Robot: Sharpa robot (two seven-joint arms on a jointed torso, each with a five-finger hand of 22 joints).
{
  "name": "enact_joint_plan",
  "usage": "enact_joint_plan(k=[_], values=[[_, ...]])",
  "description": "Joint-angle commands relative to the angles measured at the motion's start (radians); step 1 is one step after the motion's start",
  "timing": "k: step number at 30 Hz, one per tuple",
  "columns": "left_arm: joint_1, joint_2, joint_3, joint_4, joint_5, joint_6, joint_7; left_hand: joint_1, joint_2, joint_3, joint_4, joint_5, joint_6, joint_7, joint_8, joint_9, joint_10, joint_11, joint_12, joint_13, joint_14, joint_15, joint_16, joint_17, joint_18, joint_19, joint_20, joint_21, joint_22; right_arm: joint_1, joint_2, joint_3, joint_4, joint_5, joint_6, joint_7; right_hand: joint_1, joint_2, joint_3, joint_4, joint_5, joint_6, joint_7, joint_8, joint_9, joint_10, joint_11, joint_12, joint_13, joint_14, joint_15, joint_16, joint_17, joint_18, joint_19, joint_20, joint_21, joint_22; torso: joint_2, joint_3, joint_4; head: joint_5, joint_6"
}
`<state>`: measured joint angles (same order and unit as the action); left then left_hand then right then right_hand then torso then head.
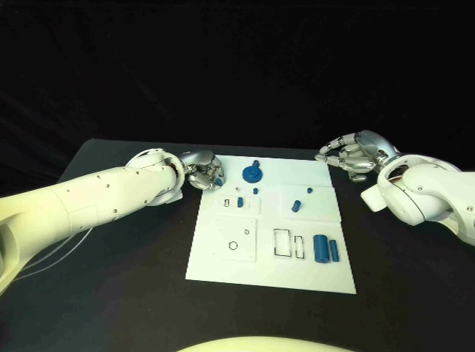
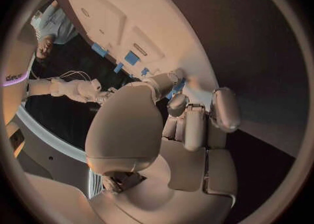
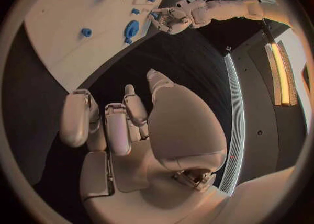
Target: Assemble the parts on the task board
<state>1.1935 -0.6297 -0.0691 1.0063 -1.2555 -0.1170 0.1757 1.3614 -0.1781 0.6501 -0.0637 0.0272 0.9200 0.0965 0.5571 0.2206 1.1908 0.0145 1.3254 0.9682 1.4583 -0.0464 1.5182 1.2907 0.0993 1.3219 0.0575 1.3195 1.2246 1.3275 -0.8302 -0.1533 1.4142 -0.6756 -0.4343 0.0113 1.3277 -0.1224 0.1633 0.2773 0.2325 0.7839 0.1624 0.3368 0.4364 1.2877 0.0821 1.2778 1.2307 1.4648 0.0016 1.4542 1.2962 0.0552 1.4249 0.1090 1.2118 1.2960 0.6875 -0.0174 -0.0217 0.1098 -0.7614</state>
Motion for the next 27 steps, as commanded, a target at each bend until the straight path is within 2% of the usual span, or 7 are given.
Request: enact_joint_plan(k=[1,4,13,16,27], values=[[0.000,0.000,0.001,0.003,0.003,0.002,0.003,-0.022,-0.012,0.016,-0.008,0.022,-0.005,0.006,-0.017,0.005,0.017,-0.002,0.018,0.019,0.068,0.002,0.018,0.177,-0.009,0.003,0.001,0.006,0.011,-0.001,0.001,0.000,0.000,-0.001,0.001,0.002,-0.037,-0.004,0.023,0.007,0.019,-0.007,-0.003,0.016,0.006,-0.006,-0.007,-0.004,-0.004,0.056,-0.003,-0.009,0.077,0.023,-0.005,-0.007,-0.014,0.089,0.000,-0.0004,-0.0005,0.001,-0.001],[0.000,-0.001,0.001,0.004,0.006,0.005,0.003,-0.023,-0.015,0.014,-0.012,0.022,-0.013,0.007,-0.026,0.001,0.022,-0.002,0.024,0.029,0.068,0.002,0.018,0.177,-0.009,0.003,0.001,0.006,0.011,-0.001,0.001,0.000,0.000,-0.001,0.001,0.002,-0.037,-0.004,0.023,0.007,0.019,-0.007,-0.003,0.016,0.006,-0.006,-0.007,-0.004,-0.004,0.056,-0.003,-0.009,0.077,0.023,-0.005,-0.007,-0.014,0.089,0.000,-0.0002,-0.0006,0.001,-0.001],[0.000,-0.002,0.001,0.004,0.010,0.007,0.002,-0.028,-0.033,0.009,-0.033,0.022,-0.088,0.009,-0.108,-0.034,0.003,0.000,0.020,0.017,0.067,0.004,0.018,0.177,-0.010,0.004,0.004,0.009,0.016,-0.001,0.001,0.000,-0.001,-0.001,0.000,0.003,-0.037,-0.004,0.023,0.008,0.019,-0.008,-0.003,0.017,0.005,-0.008,-0.007,-0.006,-0.006,0.056,-0.004,-0.011,0.075,0.024,-0.006,-0.008,-0.017,0.088,0.000,0.0001,-0.0005,0.001,-0.001],[0.000,-0.002,0.001,0.004,0.012,0.008,0.001,-0.029,-0.034,0.007,-0.036,0.023,-0.100,0.009,-0.123,-0.039,-0.006,-0.001,0.016,0.009,0.066,0.003,0.017,0.175,-0.010,0.003,0.004,0.009,0.016,-0.001,0.001,0.000,-0.001,-0.001,0.000,0.003,-0.037,-0.004,0.023,0.008,0.019,-0.008,-0.003,0.017,0.005,-0.008,-0.007,-0.006,-0.006,0.056,-0.004,-0.011,0.075,0.024,-0.006,-0.008,-0.017,0.088,0.000,-0.0002,-0.0008,0.001,-0.001],[0.000,-0.003,0.001,0.005,0.015,0.014,0.002,-0.029,-0.035,0.006,-0.038,0.023,-0.106,0.008,-0.130,-0.041,-0.005,-0.001,0.016,0.010,0.067,0.004,0.018,0.176,-0.010,0.003,0.004,0.009,0.016,-0.002,0.002,0.000,-0.002,0.000,0.000,0.003,-0.037,-0.004,0.023,0.008,0.019,-0.009,-0.003,0.017,0.005,-0.009,-0.007,-0.007,-0.007,0.055,-0.003,-0.011,0.074,0.024,-0.006,-0.008,-0.019,0.087,0.000,0.0005,-0.0008,0.002,0.000]])
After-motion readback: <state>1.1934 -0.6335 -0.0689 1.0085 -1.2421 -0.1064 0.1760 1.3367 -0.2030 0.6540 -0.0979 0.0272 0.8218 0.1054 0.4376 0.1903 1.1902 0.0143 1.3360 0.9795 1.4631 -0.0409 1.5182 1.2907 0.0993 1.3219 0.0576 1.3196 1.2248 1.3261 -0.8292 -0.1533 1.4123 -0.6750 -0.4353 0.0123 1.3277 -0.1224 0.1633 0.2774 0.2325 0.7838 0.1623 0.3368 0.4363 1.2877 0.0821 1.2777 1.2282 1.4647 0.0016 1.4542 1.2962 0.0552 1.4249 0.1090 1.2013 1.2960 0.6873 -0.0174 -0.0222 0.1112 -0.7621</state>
